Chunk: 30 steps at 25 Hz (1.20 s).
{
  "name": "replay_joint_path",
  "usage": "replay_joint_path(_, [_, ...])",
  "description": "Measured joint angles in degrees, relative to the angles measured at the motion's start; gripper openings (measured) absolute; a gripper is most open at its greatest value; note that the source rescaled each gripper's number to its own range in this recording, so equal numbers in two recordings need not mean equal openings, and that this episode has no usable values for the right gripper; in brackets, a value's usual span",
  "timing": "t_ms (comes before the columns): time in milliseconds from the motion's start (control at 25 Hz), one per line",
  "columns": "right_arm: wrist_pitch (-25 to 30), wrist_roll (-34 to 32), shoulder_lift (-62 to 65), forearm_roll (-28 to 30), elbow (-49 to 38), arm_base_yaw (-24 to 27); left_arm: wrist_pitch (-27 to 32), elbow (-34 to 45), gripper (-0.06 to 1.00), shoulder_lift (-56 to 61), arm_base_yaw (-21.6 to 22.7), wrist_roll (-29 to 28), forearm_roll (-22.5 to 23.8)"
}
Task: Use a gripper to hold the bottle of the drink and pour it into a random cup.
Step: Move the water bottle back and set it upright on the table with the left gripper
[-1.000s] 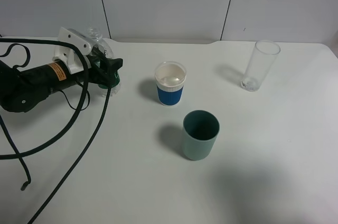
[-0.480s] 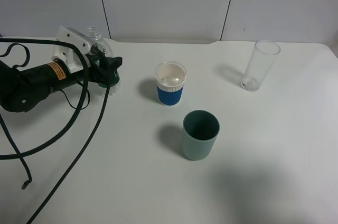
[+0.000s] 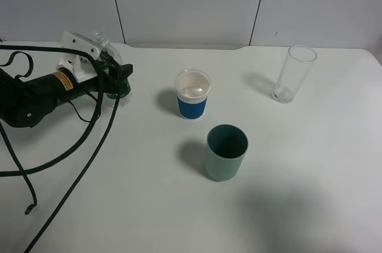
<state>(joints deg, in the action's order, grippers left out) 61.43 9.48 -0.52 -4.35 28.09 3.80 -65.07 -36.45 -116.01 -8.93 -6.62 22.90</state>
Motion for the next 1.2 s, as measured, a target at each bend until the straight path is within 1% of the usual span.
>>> replay_joint_path(240, [0.0,0.0,0.0,0.0,0.0,0.0,-0.1,-0.1,0.01,-0.6,0.3,0.6,-0.2])
replay_joint_path(600, [0.0,0.0,0.0,0.0,0.0,0.0,-1.2,-0.1,0.01,-1.8,0.3,5.8,-0.3])
replay_joint_path(840, [0.0,0.0,0.0,0.0,0.0,0.0,-1.2,-0.1,0.01,-1.8,0.3,6.0,-0.3])
replay_joint_path(880, [0.0,0.0,0.0,0.0,0.0,0.0,-1.2,-0.1,0.07,-1.8,0.3,6.0,-0.3])
replay_joint_path(920, [0.0,0.0,0.0,0.0,0.0,0.0,-1.2,-0.1,0.16,-1.8,0.3,6.0,-0.3])
replay_joint_path(960, [0.0,0.0,0.0,0.0,0.0,0.0,-1.2,-0.1,0.32,-1.8,0.3,6.0,-0.3])
replay_joint_path(1040, [0.0,0.0,0.0,0.0,0.0,0.0,-1.2,-0.1,0.67,-1.8,0.3,6.0,-0.3])
replay_joint_path(1080, [0.0,0.0,0.0,0.0,0.0,0.0,-1.2,-0.1,0.67,-1.8,0.3,6.0,-0.3])
replay_joint_path(1120, [0.0,0.0,0.0,0.0,0.0,0.0,-1.1,-0.1,0.88,-1.8,0.3,6.0,-0.3])
replay_joint_path(1160, [0.0,0.0,0.0,0.0,0.0,0.0,-0.8,-0.1,0.94,-1.6,0.3,6.0,-0.3])
replay_joint_path(1200, [0.0,0.0,0.0,0.0,0.0,0.0,-0.2,-0.1,0.96,-1.2,0.3,6.0,-0.3])
